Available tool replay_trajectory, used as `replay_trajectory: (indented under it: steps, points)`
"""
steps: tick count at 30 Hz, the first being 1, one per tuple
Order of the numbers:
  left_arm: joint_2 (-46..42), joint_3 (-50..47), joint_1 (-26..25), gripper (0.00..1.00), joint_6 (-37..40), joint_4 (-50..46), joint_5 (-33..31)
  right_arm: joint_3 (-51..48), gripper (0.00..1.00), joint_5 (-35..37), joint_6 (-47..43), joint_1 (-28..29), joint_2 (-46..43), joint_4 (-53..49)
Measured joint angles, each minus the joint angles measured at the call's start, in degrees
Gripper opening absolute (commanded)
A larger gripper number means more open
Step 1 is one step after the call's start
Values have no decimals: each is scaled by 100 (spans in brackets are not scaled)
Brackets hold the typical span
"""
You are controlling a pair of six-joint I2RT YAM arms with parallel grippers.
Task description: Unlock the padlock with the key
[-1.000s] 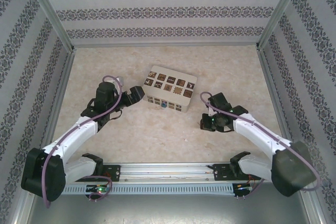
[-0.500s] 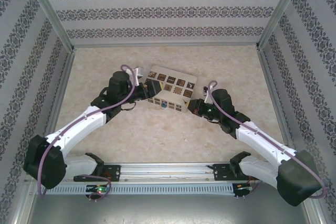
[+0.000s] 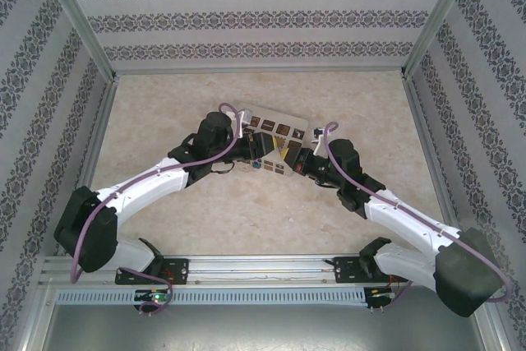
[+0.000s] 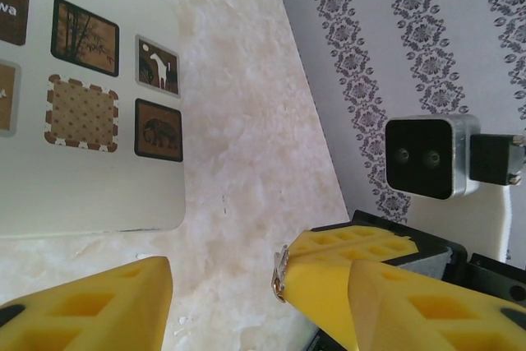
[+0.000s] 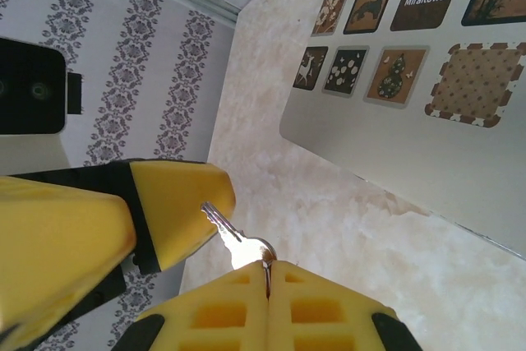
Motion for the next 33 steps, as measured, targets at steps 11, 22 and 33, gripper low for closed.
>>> replay_trajectory:
  steps: [11, 22, 33]
  points:
    - [234, 197, -85, 34, -33, 42, 7, 9, 0, -2, 61, 83, 85, 37]
    - [328, 249, -92, 20, -28, 44, 7, 9, 0, 0, 63, 83, 87, 72]
    - [332, 249, -120, 6, -22, 42, -4, 15, 0, -2, 76, 83, 87, 74]
